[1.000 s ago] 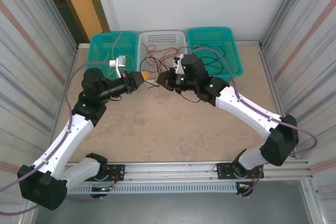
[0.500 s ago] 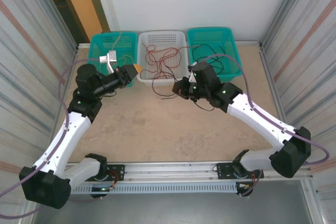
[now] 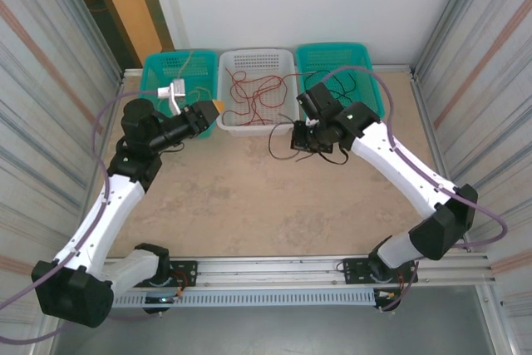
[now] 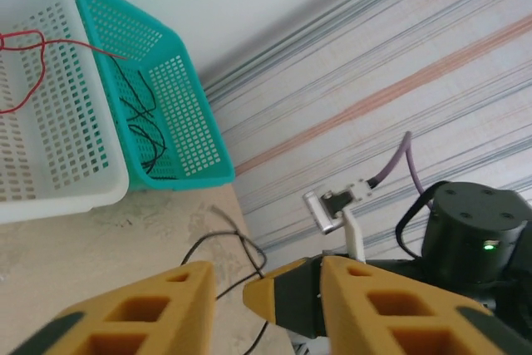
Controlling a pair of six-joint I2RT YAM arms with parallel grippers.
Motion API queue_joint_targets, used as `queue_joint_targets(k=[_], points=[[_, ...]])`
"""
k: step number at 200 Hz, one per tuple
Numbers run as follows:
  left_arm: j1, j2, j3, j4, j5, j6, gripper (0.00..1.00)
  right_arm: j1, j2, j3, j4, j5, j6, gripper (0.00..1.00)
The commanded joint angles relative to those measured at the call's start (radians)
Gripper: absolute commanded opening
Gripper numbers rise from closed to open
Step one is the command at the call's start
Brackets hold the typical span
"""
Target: Untangle the cables
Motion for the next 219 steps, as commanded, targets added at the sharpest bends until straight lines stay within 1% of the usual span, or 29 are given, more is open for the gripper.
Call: queue_joint_targets(k=[1,21,34,61,78,105,125,137,171,189,219], points=[[-0.014,0.003,-0.045,-0.026,0.035,0.025,0.47,0.027,0.014,-0.052,-0.133,-0.031,-0.067,0.00],[-0.069,0.004,-0.096,-0.022,0.020,0.030,0.56,0.074,0.019,-0.056,-0.159,0.023,-0.044,0.00],[-0.132,0.014,-0.128,-0.011,0.003,0.043,0.62,0.089,0.000,-0.051,-0.149,0.034,-0.031,0.00],[-0.263,0.063,-0.174,0.066,-0.020,0.030,0.76,0.092,-0.053,-0.045,-0.064,-0.011,-0.011,0.00],[-0.330,0.092,-0.162,0.076,-0.049,0.058,0.85,0.092,-0.069,-0.041,-0.027,-0.040,-0.001,0.00],[-0.384,0.148,-0.093,-0.014,-0.085,0.141,0.93,0.097,-0.097,-0.036,0.001,-0.043,0.005,0.00],[-0.402,0.187,-0.068,-0.051,-0.099,0.157,0.99,0.094,-0.141,-0.036,0.020,-0.041,0.002,0.00],[-0.408,0.203,-0.060,-0.074,-0.112,0.162,0.99,0.089,-0.170,-0.041,0.041,-0.056,-0.004,0.00],[-0.412,0.210,-0.025,-0.180,-0.204,0.198,0.97,0.070,-0.230,-0.069,0.101,-0.121,-0.011,0.00],[-0.409,0.196,0.000,-0.254,-0.297,0.219,0.95,0.057,-0.242,-0.062,0.097,-0.137,-0.030,0.00],[-0.351,0.156,-0.009,-0.245,-0.356,0.170,0.91,0.043,-0.248,-0.044,0.047,-0.130,-0.058,0.00]])
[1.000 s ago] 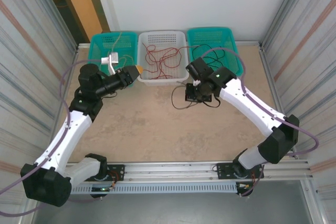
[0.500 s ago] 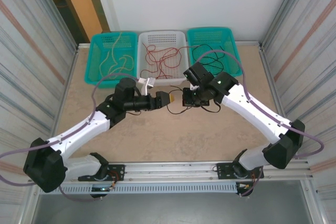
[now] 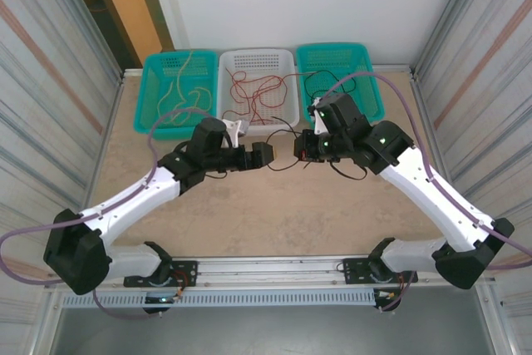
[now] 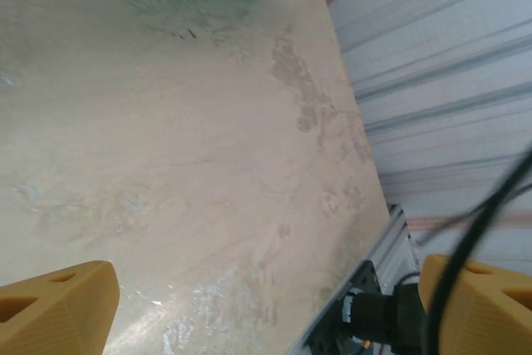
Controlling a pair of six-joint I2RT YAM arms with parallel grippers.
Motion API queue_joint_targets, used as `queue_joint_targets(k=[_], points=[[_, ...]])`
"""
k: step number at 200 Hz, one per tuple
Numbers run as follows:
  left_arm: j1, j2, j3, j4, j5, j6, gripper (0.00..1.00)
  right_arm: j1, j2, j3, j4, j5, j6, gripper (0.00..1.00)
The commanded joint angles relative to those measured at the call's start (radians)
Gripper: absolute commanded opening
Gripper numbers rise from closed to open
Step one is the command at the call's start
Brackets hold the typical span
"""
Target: Untangle the cables
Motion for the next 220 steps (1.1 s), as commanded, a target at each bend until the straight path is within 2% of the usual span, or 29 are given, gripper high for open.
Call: queue_joint_targets(k=[1,62,91,119,150,173,220], points=[[0.047,-0.051,0.022,-0.038,-0.102,-0.007,0.91,-0.010,-0.014,0.013,-0.030,-0.018,-0.038,0.00],[0.216,-0.088,0.013,-0.085,-0.100,-0.036,0.85,-0.074,-0.059,0.018,-0.054,-0.021,-0.054,0.00],[0.266,-0.115,-0.012,-0.106,-0.093,-0.036,0.83,-0.141,-0.080,0.041,-0.078,-0.028,-0.074,0.00],[0.288,-0.144,-0.029,-0.095,-0.064,-0.039,0.82,-0.247,-0.071,0.098,-0.081,-0.033,-0.100,0.00],[0.289,-0.177,-0.028,-0.061,-0.011,-0.045,0.81,-0.389,0.023,0.285,-0.091,0.016,-0.134,0.00],[0.289,-0.210,-0.018,-0.060,0.019,-0.029,0.80,-0.468,0.108,0.423,-0.029,0.007,-0.153,0.00],[0.287,-0.259,-0.007,-0.114,0.024,0.006,0.76,-0.603,0.431,0.720,0.005,-0.080,-0.150,0.00]])
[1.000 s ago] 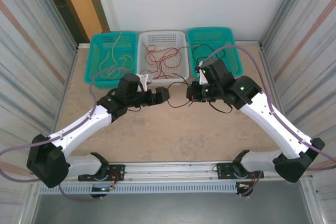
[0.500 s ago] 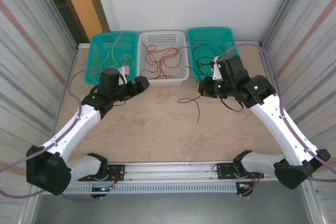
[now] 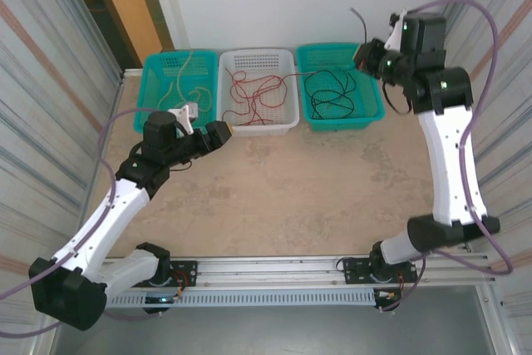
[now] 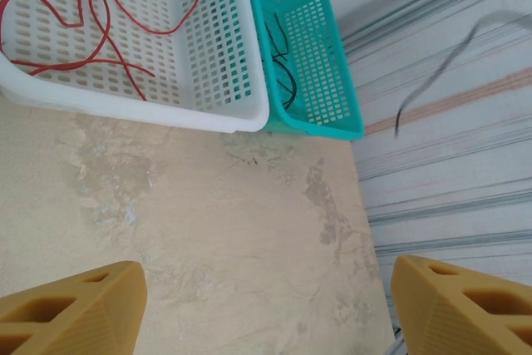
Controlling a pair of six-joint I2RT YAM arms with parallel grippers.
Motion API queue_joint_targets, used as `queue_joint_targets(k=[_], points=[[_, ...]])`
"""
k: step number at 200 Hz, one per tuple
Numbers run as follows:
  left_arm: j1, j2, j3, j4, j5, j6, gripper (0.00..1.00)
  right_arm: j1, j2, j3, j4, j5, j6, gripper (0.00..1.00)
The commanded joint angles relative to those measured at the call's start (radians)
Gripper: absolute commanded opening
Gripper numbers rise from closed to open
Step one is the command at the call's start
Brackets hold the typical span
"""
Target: Untangle the cables
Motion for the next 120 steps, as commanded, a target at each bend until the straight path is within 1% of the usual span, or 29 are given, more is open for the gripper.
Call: queue_joint_targets(k=[1,30,46,57,71,94,120], points=[[0.004,-0.030,0.013,-0.028,0.031,0.035,0.76,-0.045,0.154,0.081,0.018,-0.049,-0.020,0.00],[0.004,-0.052,0.016,-0.056,0.040,0.055,0.75,-0.084,0.305,0.113,0.060,-0.050,-0.002,0.00],[0.004,-0.061,0.019,-0.066,0.040,0.065,0.75,-0.108,0.382,0.130,0.062,-0.078,0.026,0.19],[0.004,-0.063,0.022,-0.069,0.039,0.071,0.75,-0.121,0.426,0.142,0.055,-0.095,0.042,0.27],[0.003,-0.063,0.023,-0.070,0.037,0.074,0.75,-0.125,0.456,0.144,0.043,-0.092,0.046,0.45],[0.004,-0.060,0.026,-0.075,0.037,0.084,0.75,-0.124,0.442,0.119,0.035,-0.084,0.036,0.51],[0.004,-0.051,0.034,-0.085,0.037,0.099,0.75,-0.119,0.351,0.044,0.041,-0.062,0.013,0.59]])
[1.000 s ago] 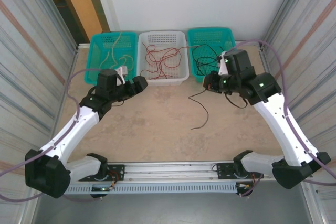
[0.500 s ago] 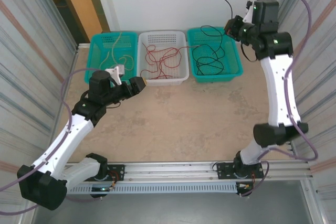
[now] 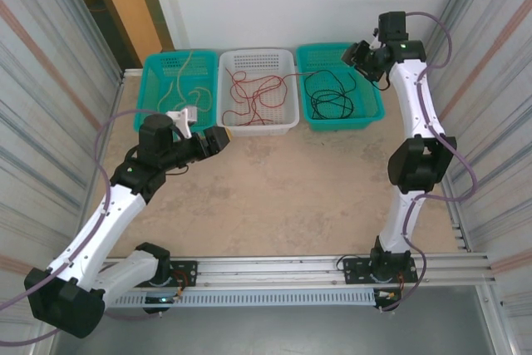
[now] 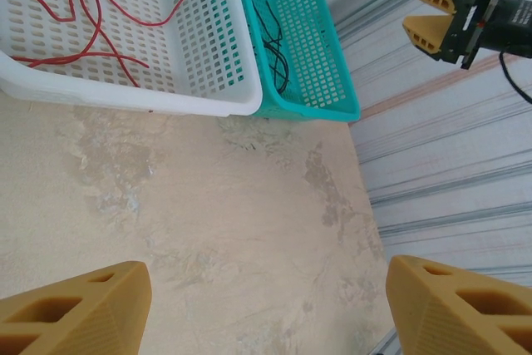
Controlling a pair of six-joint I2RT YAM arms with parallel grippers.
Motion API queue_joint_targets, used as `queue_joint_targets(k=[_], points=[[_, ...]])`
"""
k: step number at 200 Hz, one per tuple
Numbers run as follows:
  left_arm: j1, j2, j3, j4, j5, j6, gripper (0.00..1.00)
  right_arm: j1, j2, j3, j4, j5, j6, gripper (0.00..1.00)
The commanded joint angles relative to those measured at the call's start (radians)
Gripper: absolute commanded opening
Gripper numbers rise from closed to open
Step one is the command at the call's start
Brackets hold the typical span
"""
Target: Untangle the cables
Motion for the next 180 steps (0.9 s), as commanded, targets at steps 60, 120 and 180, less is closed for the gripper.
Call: queue_joint_targets(k=[60,120,180], points=[[0.005,0.005,0.143,-0.098,-0.053,0.201,0.82,0.112,-0.574,-0.529,0.126,0.137,-0.118,0.72],[0.006,0.005,0.157,-0.086,-0.372,0.374,0.95,0.250,-1.169,-1.130,0.316,0.259,-0.131,0.99],[0.006,0.027,-0.241,0.398,-0.911,0.576,0.99,0.237,-1.656,-1.717,0.548,0.702,0.002,0.99]])
